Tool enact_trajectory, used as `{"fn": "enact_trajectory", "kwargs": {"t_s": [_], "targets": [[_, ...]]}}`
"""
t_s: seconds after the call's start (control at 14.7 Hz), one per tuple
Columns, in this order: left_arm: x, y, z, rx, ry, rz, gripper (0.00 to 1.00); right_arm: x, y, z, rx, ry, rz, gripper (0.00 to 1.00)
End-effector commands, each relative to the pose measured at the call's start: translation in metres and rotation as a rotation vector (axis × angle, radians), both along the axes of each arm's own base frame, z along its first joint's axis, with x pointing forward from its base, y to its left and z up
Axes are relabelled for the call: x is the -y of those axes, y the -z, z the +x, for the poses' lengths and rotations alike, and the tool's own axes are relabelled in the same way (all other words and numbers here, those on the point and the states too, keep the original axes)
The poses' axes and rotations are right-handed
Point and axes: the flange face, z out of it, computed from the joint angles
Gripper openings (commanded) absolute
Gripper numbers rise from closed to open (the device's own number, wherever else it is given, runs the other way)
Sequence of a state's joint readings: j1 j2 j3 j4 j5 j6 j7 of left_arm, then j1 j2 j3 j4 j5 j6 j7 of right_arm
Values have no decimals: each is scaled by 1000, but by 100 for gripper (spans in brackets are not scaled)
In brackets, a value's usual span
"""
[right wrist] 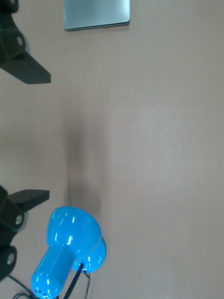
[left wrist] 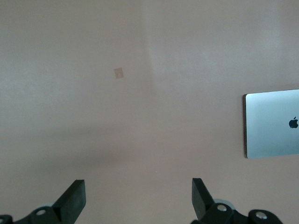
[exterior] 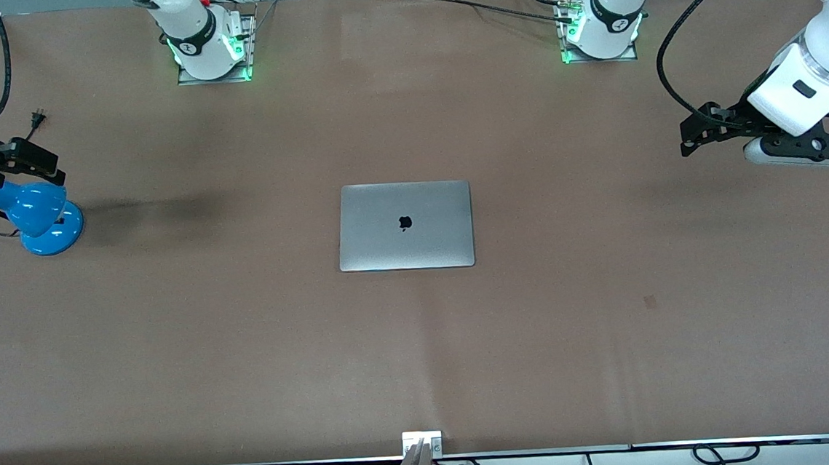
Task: Close laptop with both arms from behind
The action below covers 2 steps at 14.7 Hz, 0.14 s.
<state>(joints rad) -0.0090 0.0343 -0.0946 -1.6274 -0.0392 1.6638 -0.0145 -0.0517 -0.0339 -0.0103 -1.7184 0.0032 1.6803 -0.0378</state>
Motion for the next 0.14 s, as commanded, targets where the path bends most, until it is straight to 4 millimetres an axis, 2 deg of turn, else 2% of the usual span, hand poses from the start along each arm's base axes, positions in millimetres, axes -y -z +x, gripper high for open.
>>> {"fn": "enact_trajectory", "kwargs": {"t_s": [0.0, 0.07], "targets": [[1, -3, -4, 0, 11, 16, 100, 3, -1, -9, -12, -5, -10, 100], [1, -3, -4, 0, 10, 14, 100, 3, -1, -9, -10, -7, -12, 100]]}}
